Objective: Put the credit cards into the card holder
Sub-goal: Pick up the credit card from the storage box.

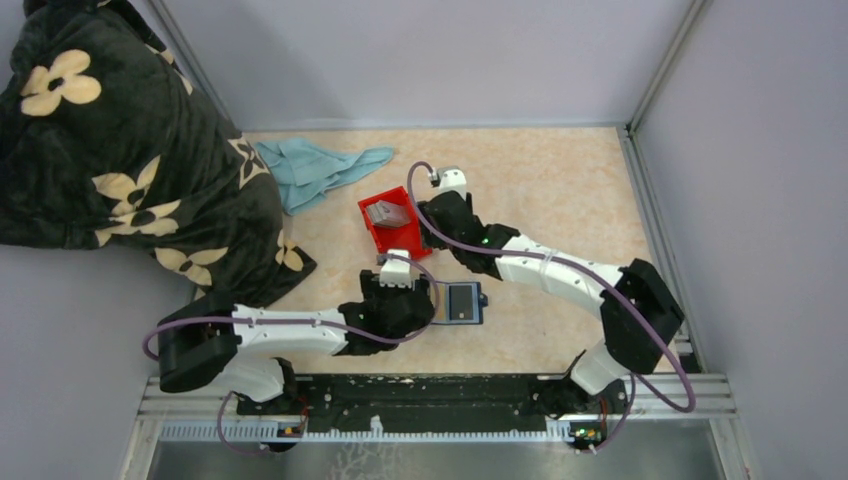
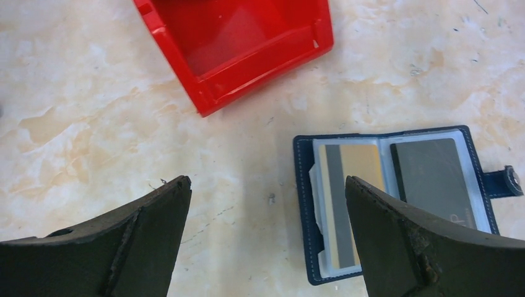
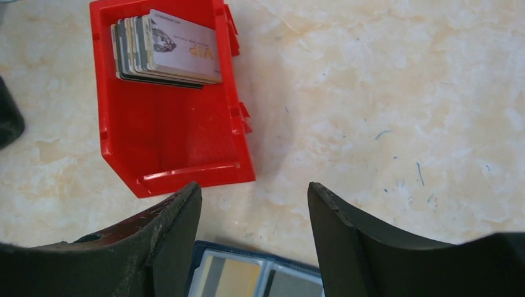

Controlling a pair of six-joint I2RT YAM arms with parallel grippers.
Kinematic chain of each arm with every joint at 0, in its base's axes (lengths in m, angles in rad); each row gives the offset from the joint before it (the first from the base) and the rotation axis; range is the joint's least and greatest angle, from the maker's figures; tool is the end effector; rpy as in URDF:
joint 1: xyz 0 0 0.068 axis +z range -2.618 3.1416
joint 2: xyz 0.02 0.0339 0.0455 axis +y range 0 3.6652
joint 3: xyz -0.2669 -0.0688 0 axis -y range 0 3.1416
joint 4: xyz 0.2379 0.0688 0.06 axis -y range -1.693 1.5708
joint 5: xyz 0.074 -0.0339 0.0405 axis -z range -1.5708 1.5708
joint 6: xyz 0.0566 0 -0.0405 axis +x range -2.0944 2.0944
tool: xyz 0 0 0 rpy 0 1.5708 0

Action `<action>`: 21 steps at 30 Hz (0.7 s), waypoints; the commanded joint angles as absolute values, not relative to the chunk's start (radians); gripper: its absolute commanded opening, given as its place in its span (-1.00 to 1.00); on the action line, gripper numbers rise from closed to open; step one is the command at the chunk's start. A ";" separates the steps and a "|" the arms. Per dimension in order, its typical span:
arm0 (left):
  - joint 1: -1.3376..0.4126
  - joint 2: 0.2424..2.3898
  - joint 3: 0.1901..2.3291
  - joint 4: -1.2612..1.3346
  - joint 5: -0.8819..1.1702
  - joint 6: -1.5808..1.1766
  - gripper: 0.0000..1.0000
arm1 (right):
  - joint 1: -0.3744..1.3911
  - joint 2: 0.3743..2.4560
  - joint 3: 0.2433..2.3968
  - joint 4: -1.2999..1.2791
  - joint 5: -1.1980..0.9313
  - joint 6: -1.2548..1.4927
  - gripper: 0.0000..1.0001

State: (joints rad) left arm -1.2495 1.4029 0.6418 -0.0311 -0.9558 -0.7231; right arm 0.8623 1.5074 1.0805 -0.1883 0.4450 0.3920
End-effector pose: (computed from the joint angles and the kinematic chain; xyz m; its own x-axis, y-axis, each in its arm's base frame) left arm 0.1272 -0.2358 0.1801 -0.4109 0.0257 -0.9113 0.1259 0.9916 -0.0288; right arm 0.2441 0.2474 0.2638 -0.5215 -0.0786 -0.8496 -0.2785 0.9569 0.0824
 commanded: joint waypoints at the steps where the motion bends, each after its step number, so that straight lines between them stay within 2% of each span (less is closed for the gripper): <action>1: -1.227 1.355 0.641 -0.124 -1.004 -0.846 0.99 | 0.870 1.563 1.179 -0.179 0.381 0.366 0.28; 9: -1.015 1.310 0.610 -0.080 -0.739 -0.876 0.99 | 0.870 1.729 1.361 -0.235 0.309 0.335 0.28; 21: -0.845 1.250 0.571 -0.060 -0.628 -0.910 0.93 | 0.869 1.919 1.594 -0.283 0.223 0.337 0.24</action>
